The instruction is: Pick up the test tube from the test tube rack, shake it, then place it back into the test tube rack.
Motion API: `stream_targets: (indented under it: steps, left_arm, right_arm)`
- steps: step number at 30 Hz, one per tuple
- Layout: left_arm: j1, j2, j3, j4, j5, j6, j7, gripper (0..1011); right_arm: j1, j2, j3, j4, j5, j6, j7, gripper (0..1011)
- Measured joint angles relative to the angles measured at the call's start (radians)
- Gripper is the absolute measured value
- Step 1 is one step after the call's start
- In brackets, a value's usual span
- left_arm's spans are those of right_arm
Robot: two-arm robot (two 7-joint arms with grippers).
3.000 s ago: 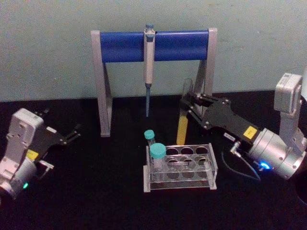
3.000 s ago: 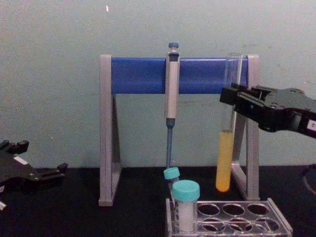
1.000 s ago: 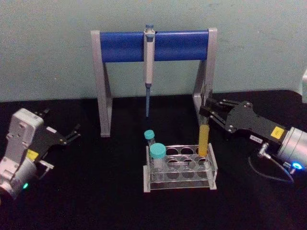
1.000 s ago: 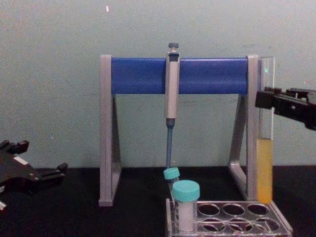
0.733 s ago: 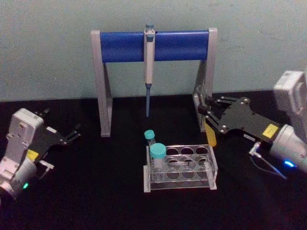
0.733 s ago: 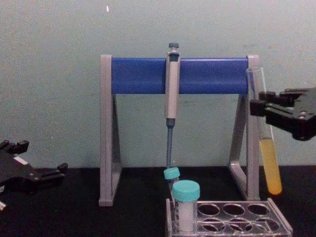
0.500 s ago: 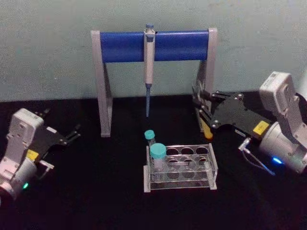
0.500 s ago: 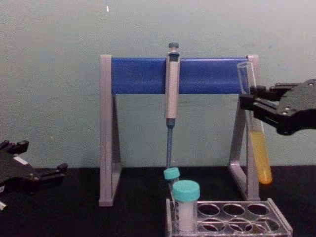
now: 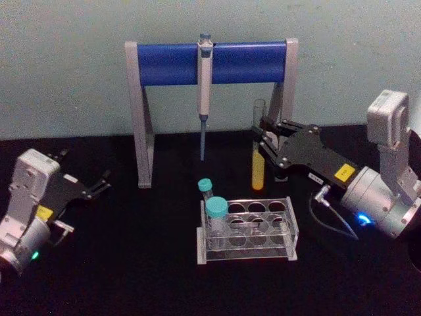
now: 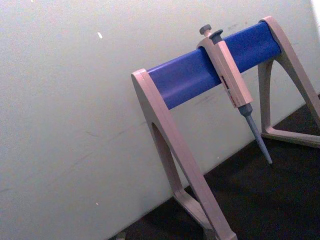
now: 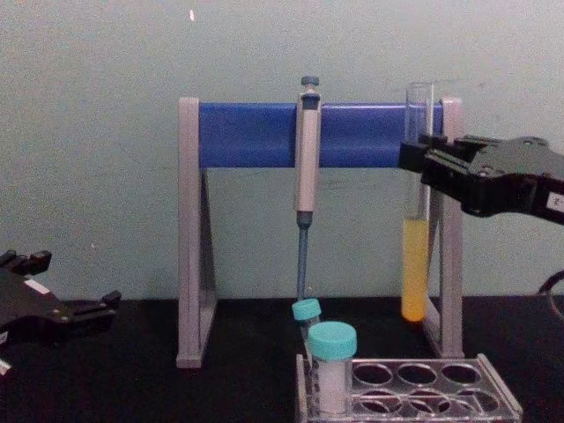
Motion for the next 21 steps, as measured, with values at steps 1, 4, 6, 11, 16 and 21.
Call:
stream_targets:
  steps: [1, 4, 6, 11, 16, 21]
  left_arm:
    - [0.000, 0.000, 0.000, 0.000, 0.000, 0.000, 0.000, 1001]
    - [0.000, 0.000, 0.000, 0.000, 0.000, 0.000, 0.000, 1001]
    - [0.000, 0.000, 0.000, 0.000, 0.000, 0.000, 0.000, 1001]
    - [0.000, 0.000, 0.000, 0.000, 0.000, 0.000, 0.000, 1001]
    - [0.000, 0.000, 0.000, 0.000, 0.000, 0.000, 0.000, 1001]
    - [0.000, 0.000, 0.000, 0.000, 0.000, 0.000, 0.000, 1001]
  right_arm:
    - [0.000, -0.001, 0.003, 0.002, 0.034, 0.004, 0.025, 227]
    - [-0.002, 0.012, 0.008, 0.000, 0.111, 0.035, 0.081, 227]
    - [-0.002, 0.021, 0.009, -0.004, 0.140, 0.049, 0.101, 227]
    - [-0.008, 0.060, 0.011, -0.020, 0.219, 0.097, 0.163, 227]
    - [-0.025, 0.116, 0.018, -0.048, 0.243, 0.118, 0.172, 227]
    - [-0.034, 0.165, 0.018, -0.082, 0.183, 0.126, 0.104, 227]
